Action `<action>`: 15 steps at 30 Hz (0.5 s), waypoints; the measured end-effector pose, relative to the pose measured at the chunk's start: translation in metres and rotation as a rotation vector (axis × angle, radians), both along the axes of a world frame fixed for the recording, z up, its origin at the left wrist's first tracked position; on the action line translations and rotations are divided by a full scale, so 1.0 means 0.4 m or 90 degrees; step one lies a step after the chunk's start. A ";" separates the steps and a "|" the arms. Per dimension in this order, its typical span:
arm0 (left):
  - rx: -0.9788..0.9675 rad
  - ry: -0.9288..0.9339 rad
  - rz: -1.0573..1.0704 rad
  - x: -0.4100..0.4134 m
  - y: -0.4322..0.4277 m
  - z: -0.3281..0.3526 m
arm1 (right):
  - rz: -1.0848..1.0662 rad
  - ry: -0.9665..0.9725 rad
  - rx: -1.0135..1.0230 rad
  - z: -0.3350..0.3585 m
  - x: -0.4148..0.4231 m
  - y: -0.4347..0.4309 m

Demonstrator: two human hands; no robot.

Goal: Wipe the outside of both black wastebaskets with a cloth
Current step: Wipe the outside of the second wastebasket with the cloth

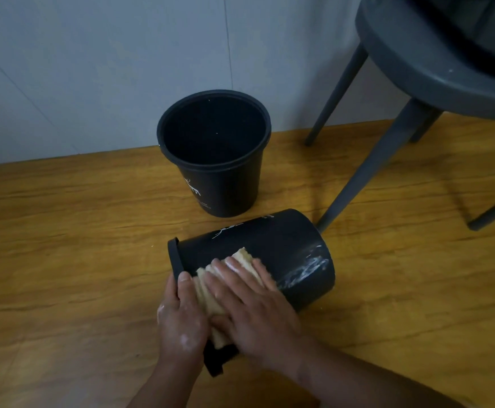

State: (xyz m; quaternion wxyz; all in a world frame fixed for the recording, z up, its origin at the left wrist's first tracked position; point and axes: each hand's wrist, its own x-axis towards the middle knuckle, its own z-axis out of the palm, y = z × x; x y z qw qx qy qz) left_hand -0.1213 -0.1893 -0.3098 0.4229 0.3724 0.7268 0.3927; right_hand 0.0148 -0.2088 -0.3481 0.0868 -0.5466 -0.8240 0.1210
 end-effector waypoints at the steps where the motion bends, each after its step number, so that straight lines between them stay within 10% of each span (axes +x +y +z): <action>1: -0.004 -0.011 0.005 0.001 0.002 0.002 | -0.031 -0.001 -0.007 0.001 0.021 0.010; 10: 0.011 -0.052 -0.016 0.004 -0.008 0.006 | -0.353 0.021 -0.013 -0.051 0.224 0.109; 15: 0.008 -0.038 -0.003 0.011 -0.005 0.008 | -0.196 -0.005 0.024 -0.013 0.066 0.029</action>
